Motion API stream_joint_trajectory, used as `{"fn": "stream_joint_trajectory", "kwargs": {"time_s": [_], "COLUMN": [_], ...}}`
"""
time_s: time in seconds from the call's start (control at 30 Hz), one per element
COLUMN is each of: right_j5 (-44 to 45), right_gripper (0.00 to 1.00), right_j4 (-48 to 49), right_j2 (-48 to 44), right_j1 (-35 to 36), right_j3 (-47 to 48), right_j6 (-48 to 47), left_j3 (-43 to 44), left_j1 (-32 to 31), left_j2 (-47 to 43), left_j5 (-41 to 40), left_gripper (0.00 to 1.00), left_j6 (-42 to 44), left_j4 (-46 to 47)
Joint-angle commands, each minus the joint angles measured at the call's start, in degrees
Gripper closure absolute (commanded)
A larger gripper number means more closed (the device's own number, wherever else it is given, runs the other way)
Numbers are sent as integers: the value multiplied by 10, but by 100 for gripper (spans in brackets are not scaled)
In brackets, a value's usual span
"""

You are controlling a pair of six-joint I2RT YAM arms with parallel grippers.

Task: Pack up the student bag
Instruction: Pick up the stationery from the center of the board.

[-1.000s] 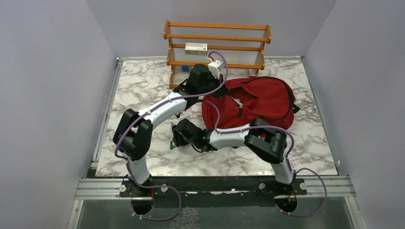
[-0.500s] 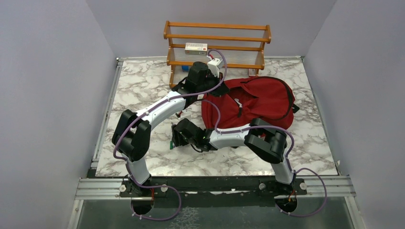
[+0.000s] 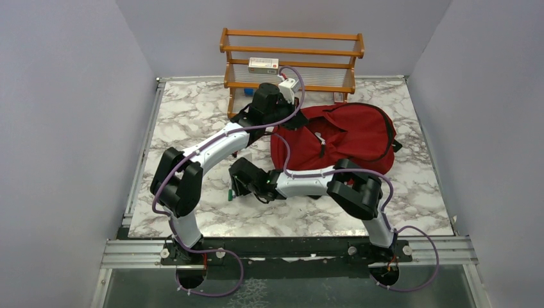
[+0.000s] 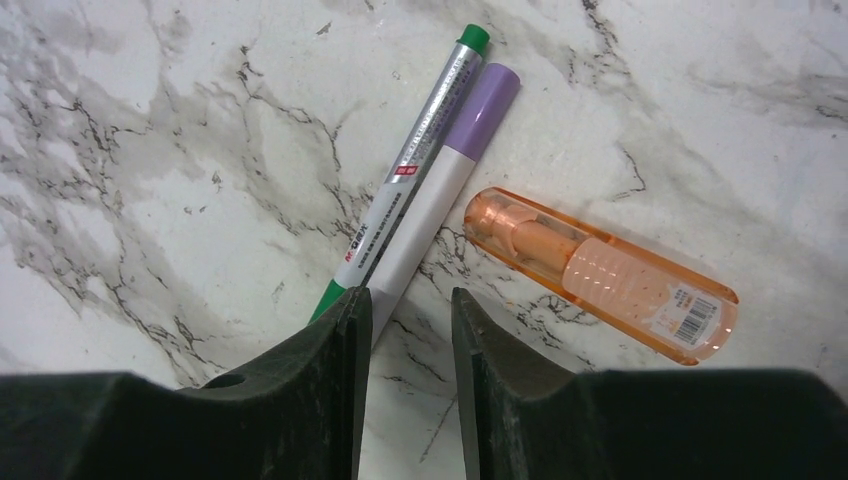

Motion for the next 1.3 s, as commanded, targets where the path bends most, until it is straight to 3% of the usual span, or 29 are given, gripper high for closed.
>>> {"fn": "stream_joint_trajectory", "kwargs": {"time_s": [0.0,0.13,0.43,0.7,1.03,1.13,1.27], "right_j5": [49,41,14,16,-106,-112,-116], "right_gripper": [61,56,56,74,83,91,94], "right_j4": [-94,-102,-122,-164,-139,-137,-129], "right_j2": [35,45,81,50,-55,-84,-164], "right_j1": [-2,-2,-2,-2,0,0,0], "right_j3": [8,23,71,35,-113,-144,-179], "right_j6": [-36,-52,-64,-71,-152,-159,-147], "left_j3": [17,16,14,13,1,-5,-16], "left_j1": [11,12,14,16,20,21,21], "left_j2": [-31,-30,-33,-34,-30,-28,-25], "left_j5": [11,12,12,14,7,1,-11], "left_gripper": [100,100,100,100,100,100,100], "left_j6": [-2,-4,-4,-4,-3,1,10], "left_j4": [26,28,29,30,38,43,48]}}
